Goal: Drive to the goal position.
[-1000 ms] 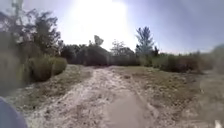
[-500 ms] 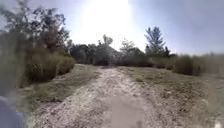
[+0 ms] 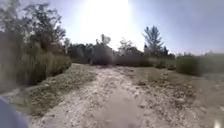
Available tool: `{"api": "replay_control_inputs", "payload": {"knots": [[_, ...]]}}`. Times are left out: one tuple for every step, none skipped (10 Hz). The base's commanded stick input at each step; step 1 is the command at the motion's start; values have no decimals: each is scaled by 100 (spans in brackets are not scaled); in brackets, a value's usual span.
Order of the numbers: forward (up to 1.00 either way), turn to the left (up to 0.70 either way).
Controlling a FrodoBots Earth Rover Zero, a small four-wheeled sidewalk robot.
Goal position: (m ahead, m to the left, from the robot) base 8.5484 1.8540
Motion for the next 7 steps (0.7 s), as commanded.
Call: {"api": "replay_control_inputs", "payload": {"knots": [[70, 0], [70, 0], [70, 0], [70, 0], [70, 0], [70, 0], [70, 0]]}}
